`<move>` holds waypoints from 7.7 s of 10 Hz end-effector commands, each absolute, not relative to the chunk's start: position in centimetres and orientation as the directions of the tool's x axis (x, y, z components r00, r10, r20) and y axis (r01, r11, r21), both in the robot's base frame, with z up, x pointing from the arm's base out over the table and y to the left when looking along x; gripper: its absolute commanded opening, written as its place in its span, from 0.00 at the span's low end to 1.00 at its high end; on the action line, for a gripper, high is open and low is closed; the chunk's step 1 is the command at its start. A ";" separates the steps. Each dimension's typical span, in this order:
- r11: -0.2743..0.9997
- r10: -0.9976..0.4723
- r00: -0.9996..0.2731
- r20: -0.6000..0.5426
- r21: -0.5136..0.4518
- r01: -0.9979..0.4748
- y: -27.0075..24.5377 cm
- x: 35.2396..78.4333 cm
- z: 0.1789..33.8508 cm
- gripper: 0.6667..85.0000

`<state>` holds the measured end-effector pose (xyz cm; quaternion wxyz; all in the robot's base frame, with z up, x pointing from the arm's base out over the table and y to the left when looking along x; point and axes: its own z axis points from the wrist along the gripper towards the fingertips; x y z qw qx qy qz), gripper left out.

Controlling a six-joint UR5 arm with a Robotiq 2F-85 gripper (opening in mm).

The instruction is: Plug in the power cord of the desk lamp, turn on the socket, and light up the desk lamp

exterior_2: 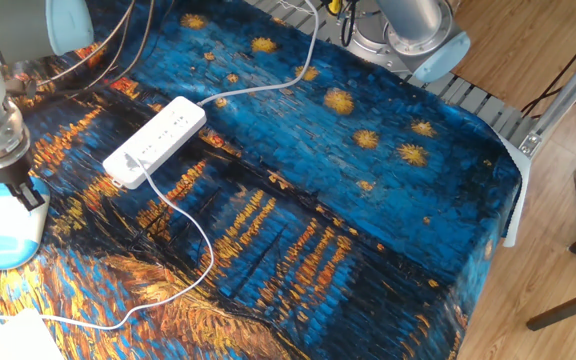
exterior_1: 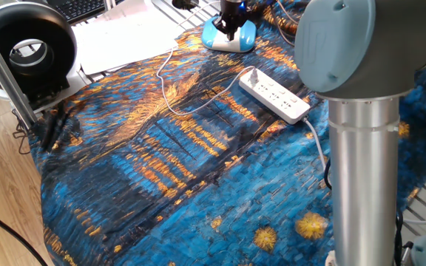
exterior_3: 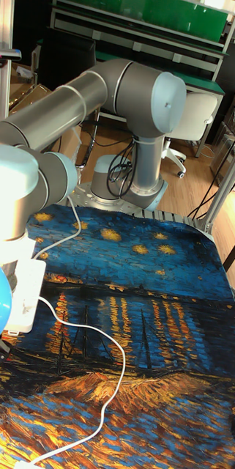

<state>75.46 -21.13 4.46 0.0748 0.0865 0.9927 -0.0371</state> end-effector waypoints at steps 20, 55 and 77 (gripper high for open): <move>0.965 0.252 -0.963 -0.100 0.099 0.242 -13.8 65.4 8.6 0.01; 0.998 0.029 -0.993 -0.115 -0.047 0.035 -6.6 58.6 11.8 0.01; 0.999 0.007 -0.997 -0.079 0.032 0.005 -2.2 55.5 14.8 0.01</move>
